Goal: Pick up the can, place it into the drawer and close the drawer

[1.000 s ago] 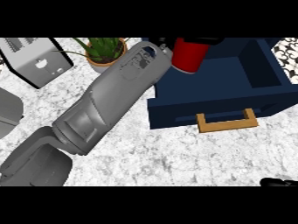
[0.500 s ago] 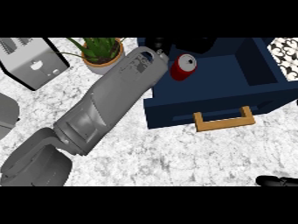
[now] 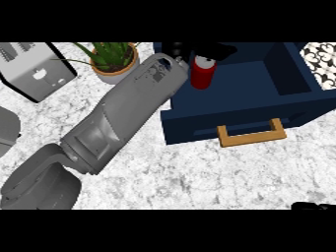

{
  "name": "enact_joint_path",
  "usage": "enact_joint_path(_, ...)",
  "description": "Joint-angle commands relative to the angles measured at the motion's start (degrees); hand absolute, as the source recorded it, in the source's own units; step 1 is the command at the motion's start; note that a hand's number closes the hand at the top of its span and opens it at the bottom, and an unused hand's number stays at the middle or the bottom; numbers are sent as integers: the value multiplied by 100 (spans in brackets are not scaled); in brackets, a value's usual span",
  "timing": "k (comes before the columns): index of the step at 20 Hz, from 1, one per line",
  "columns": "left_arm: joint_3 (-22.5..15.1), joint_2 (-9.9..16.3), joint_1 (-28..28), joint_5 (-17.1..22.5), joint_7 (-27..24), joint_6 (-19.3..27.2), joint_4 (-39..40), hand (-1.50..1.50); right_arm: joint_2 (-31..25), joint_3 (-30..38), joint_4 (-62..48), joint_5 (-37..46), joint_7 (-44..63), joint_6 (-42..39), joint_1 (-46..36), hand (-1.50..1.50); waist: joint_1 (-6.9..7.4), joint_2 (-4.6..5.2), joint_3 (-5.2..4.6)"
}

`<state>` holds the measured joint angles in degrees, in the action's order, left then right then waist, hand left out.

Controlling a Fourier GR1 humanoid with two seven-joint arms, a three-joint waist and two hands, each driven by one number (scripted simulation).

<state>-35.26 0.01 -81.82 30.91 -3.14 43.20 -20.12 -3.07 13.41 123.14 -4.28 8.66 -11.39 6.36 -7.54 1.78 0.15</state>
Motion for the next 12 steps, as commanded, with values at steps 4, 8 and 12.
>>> enact_joint_path(4,-72,-1,264,325,-194,168,-239,-150,-363,103,296,488,-137,-27,-84,-150,18,-12,-7)
enact_joint_path(8,41,-1,15,534,-96,223,-239,-150,-544,-95,416,1199,-408,-50,-100,-150,74,-6,-8)
enact_joint_path(12,68,-1,48,754,-160,200,-344,-150,-701,-256,466,1636,-652,-126,-79,-150,134,-28,-5)
